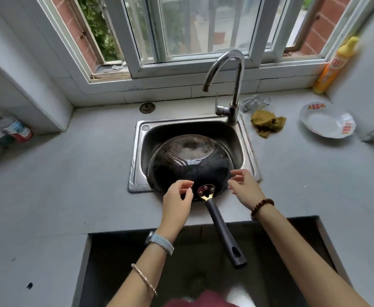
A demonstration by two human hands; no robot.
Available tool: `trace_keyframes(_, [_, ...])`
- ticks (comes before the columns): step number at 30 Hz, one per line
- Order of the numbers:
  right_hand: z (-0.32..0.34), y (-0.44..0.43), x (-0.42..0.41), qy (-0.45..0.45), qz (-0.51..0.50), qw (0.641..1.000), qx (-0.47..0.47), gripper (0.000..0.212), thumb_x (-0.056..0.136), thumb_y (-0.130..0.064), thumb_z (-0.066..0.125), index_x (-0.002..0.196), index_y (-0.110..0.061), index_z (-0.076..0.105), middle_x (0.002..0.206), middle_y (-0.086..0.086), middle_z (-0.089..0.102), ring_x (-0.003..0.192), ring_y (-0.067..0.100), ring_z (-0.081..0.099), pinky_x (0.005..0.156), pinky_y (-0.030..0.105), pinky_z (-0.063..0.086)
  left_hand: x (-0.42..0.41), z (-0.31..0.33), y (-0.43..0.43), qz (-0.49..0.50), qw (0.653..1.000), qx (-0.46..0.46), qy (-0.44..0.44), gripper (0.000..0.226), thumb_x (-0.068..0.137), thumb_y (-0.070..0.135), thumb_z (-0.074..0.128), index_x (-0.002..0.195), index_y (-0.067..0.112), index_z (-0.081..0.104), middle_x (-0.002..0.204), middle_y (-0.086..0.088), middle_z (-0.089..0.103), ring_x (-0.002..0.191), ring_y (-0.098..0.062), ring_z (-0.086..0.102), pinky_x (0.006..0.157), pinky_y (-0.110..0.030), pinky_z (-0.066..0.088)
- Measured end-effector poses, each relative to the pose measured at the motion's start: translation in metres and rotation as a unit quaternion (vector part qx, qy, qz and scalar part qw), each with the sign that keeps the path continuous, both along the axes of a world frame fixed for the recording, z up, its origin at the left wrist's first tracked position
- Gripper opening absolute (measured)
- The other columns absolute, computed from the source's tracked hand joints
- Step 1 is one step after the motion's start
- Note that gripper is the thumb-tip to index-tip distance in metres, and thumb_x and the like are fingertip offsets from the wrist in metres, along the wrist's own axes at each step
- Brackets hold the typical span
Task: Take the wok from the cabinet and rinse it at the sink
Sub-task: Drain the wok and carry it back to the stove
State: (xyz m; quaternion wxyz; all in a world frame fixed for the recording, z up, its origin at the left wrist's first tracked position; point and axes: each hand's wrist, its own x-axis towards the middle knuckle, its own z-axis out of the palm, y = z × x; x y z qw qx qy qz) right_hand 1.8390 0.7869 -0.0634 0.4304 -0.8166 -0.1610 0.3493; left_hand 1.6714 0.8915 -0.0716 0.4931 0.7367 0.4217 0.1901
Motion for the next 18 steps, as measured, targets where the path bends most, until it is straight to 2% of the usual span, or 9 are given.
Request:
trace_keyframes(4, [-0.019,-0.025,-0.041,0.020,0.012,0.995,-0.100,0.043,0.090,-0.019,0.059,0.130,-0.011,0.045,0.116,0.010,0.055,0.101,0.026,0.060,0.089,0.039,0.052,-0.006,-0.020,-0.019,-0.038,0.995,-0.071,0.055,0.017,0.094,0.019,0.053,0.103,0.019,0.067,0.097,0.010,0.065,0.090,-0.001,0.057,0.071,-0.013,0.044])
trace_keyframes(6, [-0.023,-0.034,-0.059,0.034,0.033,0.990,-0.134,0.045,0.091,-0.022,0.058,0.132,-0.013,0.041,0.117,0.009,0.053,0.098,0.022,0.058,0.080,0.031,0.049,-0.005,-0.032,-0.029,-0.046,0.986,-0.137,0.082,0.017,0.094,0.023,0.053,0.105,0.019,0.066,0.098,0.009,0.063,0.092,-0.008,0.059,0.074,-0.019,0.046])
trace_keyframes(9, [-0.026,-0.038,-0.077,0.035,0.068,0.984,-0.158,0.046,0.091,-0.026,0.060,0.132,-0.014,0.041,0.117,0.008,0.057,0.093,0.018,0.059,0.076,0.027,0.047,0.003,-0.046,-0.042,-0.038,0.961,-0.256,0.103,0.018,0.093,0.028,0.053,0.106,0.017,0.060,0.105,-0.001,0.065,0.095,-0.016,0.063,0.076,-0.027,0.048])
trace_keyframes(12, [-0.031,-0.036,-0.087,0.057,0.077,0.982,-0.161,0.042,0.089,-0.024,0.062,0.124,-0.015,0.041,0.097,0.004,0.063,0.074,0.017,0.066,0.066,0.027,0.055,0.016,-0.052,-0.050,-0.011,0.917,-0.392,0.072,0.018,0.094,0.029,0.054,0.104,0.014,0.060,0.097,-0.005,0.069,0.071,-0.011,0.066,0.071,-0.029,0.052])
trace_keyframes(14, [-0.032,-0.034,-0.089,0.050,0.069,0.981,-0.172,0.036,0.088,-0.025,0.062,0.116,-0.017,0.041,0.086,0.003,0.063,0.063,0.016,0.065,0.061,0.030,0.056,0.025,-0.052,-0.053,0.020,0.885,-0.463,0.035,0.016,0.091,0.027,0.060,0.097,0.013,0.062,0.092,-0.006,0.070,0.060,-0.010,0.064,0.060,-0.026,0.053])
trace_keyframes(16, [-0.029,-0.032,-0.088,0.037,0.072,0.976,-0.201,0.030,0.089,-0.028,0.059,0.111,-0.018,0.042,0.080,0.005,0.066,0.057,0.017,0.064,0.057,0.031,0.056,0.033,-0.055,-0.055,0.040,0.868,-0.495,0.009,0.016,0.087,0.023,0.065,0.096,0.010,0.063,0.090,-0.008,0.070,0.069,-0.016,0.066,0.061,-0.027,0.053])
trace_keyframes(18, [-0.026,-0.029,-0.088,0.038,0.081,0.967,-0.240,0.022,0.090,-0.028,0.056,0.106,-0.016,0.045,0.075,0.007,0.068,0.052,0.019,0.063,0.053,0.030,0.056,0.039,-0.057,-0.057,0.051,0.857,-0.512,-0.009,0.015,0.086,0.016,0.066,0.094,0.005,0.061,0.091,-0.013,0.071,0.077,-0.021,0.068,0.070,-0.030,0.055])
